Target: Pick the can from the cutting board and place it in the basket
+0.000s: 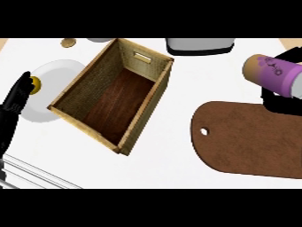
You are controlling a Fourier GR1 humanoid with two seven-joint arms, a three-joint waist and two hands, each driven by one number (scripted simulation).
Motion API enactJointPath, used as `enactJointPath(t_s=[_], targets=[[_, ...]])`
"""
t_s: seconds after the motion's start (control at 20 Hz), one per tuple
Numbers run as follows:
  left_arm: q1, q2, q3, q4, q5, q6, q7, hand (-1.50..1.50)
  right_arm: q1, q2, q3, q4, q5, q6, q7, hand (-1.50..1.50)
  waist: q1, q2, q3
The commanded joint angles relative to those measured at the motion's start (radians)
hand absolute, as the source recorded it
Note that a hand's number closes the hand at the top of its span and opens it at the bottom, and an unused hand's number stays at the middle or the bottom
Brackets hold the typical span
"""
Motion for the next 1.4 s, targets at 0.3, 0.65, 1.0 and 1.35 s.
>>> enactJointPath(t_s=[0.3, 0.65, 1.0, 1.35], targets=[[-0.123, -0.040, -0.042, 0.096, -0.036, 0.010, -0.014, 0.00, -0.512, 0.165, 0.158, -0.253, 0.019, 0.204, 0.501, 1.50, 0.056, 0.024, 0.000], [-0.120, -0.035, -0.053, 0.028, -0.023, -0.011, 0.035, 0.00, -0.926, 0.227, 0.079, 0.078, -0.046, 0.223, 0.653, 1.50, 0.080, 0.023, 0.001], [-0.120, -0.039, -0.062, 0.032, -0.035, -0.010, 0.027, 0.00, -1.085, 0.229, 0.097, 0.389, -0.091, 0.064, 0.705, 1.50, 0.096, 0.028, 0.001], [-0.098, -0.042, -0.055, 0.046, -0.025, -0.028, -0.021, 0.00, -1.150, 0.229, 0.056, 0.685, -0.145, 0.021, 0.634, 1.50, 0.099, 0.033, 0.001]])
